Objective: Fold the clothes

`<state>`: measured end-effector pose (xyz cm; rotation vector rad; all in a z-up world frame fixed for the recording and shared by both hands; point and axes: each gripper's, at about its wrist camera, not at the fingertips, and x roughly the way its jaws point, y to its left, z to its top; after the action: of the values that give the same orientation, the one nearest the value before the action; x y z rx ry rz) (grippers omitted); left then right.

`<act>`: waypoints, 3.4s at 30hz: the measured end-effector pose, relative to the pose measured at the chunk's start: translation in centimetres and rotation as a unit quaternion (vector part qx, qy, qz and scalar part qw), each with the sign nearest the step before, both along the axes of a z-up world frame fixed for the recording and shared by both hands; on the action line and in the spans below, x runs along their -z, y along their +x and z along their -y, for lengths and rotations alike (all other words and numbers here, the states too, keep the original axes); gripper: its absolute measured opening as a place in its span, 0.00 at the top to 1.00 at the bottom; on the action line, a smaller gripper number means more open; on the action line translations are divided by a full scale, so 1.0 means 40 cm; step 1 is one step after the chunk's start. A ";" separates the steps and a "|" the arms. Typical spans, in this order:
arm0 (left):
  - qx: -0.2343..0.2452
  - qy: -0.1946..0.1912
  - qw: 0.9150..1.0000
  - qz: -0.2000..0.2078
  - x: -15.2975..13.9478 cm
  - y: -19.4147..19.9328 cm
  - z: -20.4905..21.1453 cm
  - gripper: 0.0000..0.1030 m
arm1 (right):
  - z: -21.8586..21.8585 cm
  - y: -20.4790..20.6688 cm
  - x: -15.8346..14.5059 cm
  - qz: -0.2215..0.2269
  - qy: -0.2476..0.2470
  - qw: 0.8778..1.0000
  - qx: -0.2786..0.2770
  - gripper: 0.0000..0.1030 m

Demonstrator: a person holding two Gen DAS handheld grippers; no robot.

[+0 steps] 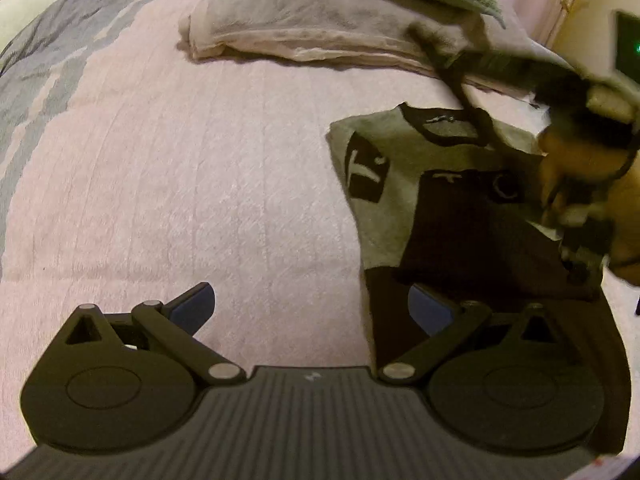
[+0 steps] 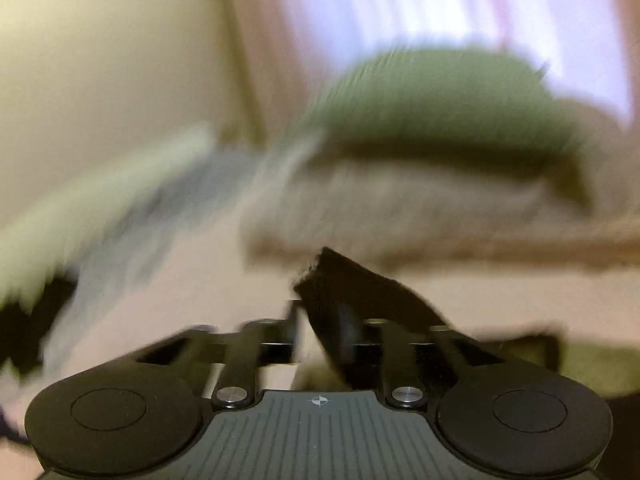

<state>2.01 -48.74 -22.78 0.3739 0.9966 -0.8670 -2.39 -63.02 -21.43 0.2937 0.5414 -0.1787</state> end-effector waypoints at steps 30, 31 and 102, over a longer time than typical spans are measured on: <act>0.064 0.006 0.998 -0.022 0.211 0.150 0.470 0.70 | 0.265 -0.465 0.061 -0.130 -0.006 0.977 0.171 0.61; 0.066 0.009 0.998 -0.021 0.213 0.148 0.470 0.69 | 0.270 -0.464 0.062 -0.131 -0.006 0.976 0.171 0.61; 0.258 -0.051 0.963 -0.063 0.074 0.124 0.514 0.98 | 0.590 -0.528 0.086 -0.137 0.079 0.946 0.284 0.42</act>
<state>6.96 -69.28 -25.72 0.5062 0.9798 -1.4231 -23.50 -86.63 -24.86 0.5841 0.7387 -0.7463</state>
